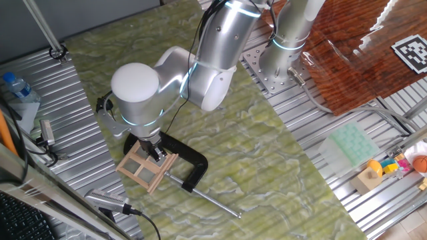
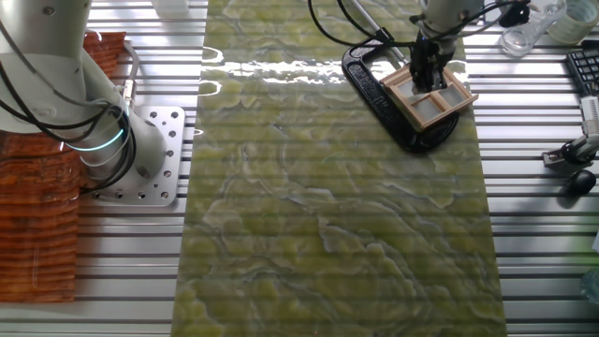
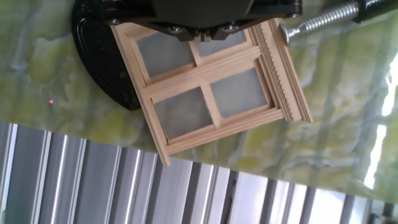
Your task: Open a sliding window
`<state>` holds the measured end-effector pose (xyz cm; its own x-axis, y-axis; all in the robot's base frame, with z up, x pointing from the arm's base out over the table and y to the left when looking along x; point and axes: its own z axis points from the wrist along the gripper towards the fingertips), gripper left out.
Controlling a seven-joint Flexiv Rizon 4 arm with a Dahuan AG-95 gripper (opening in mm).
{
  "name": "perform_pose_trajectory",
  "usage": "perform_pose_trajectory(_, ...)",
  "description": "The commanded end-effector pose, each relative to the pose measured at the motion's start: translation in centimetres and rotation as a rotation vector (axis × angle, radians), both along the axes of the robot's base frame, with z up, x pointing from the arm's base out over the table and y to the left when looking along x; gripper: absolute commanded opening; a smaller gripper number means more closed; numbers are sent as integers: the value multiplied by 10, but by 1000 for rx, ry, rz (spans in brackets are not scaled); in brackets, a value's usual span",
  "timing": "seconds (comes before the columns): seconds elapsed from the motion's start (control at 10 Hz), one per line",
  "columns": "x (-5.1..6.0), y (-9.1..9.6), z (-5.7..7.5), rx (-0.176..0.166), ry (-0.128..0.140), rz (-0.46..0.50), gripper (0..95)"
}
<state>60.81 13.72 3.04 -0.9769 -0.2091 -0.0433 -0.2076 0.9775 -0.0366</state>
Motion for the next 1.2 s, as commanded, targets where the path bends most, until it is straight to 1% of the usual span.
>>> perform_pose_trajectory(0.1,0,0,1,3,3,14,0)
perform_pose_trajectory(0.8,0,0,1,3,6,52,0)
perform_pose_trajectory(0.9,0,0,1,4,5,77,0)
perform_pose_trajectory(1.1,0,0,1,-12,27,72,0)
perform_pose_trajectory(1.2,0,0,1,-13,33,74,0)
